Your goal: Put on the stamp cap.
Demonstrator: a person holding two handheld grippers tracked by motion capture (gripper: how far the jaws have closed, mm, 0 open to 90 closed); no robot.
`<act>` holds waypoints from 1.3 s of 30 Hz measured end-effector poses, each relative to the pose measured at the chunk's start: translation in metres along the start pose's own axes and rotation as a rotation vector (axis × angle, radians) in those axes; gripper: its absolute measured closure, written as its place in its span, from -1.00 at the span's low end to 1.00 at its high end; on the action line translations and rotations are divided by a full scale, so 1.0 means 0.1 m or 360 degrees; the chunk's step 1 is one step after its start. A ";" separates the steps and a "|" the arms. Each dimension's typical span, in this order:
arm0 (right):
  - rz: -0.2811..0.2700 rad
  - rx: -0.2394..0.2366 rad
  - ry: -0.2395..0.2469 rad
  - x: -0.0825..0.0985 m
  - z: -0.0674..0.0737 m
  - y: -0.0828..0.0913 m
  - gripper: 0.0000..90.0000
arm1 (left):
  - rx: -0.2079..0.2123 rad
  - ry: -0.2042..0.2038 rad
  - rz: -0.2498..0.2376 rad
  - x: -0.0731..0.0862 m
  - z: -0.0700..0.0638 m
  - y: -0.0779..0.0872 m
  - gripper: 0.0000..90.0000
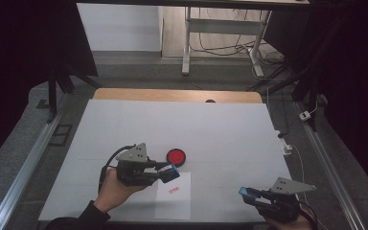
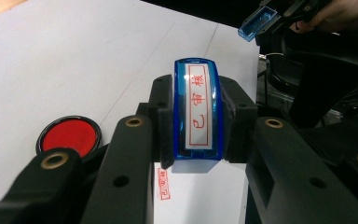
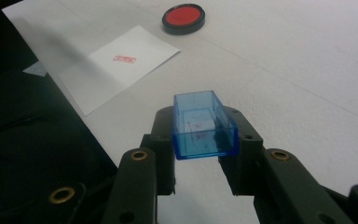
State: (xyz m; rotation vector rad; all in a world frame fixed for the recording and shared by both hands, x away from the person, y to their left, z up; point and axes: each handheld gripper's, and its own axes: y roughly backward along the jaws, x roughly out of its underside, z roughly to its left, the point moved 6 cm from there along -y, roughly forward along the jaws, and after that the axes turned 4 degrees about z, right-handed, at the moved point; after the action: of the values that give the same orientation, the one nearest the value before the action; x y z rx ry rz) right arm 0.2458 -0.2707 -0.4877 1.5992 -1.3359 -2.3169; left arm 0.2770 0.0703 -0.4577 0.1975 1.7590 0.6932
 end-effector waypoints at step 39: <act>-0.0070 -0.0371 0.0247 -0.46 0.48 -0.46 0.51 | 0.0033 -0.0092 -0.0009 -0.01 -0.03 0.00 0.54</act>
State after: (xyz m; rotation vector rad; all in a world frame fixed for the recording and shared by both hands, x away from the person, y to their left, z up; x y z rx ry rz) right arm 0.2495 -0.1905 -0.4779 1.7061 -0.9688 -2.2203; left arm 0.2750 0.0688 -0.4563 0.2241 1.7115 0.6592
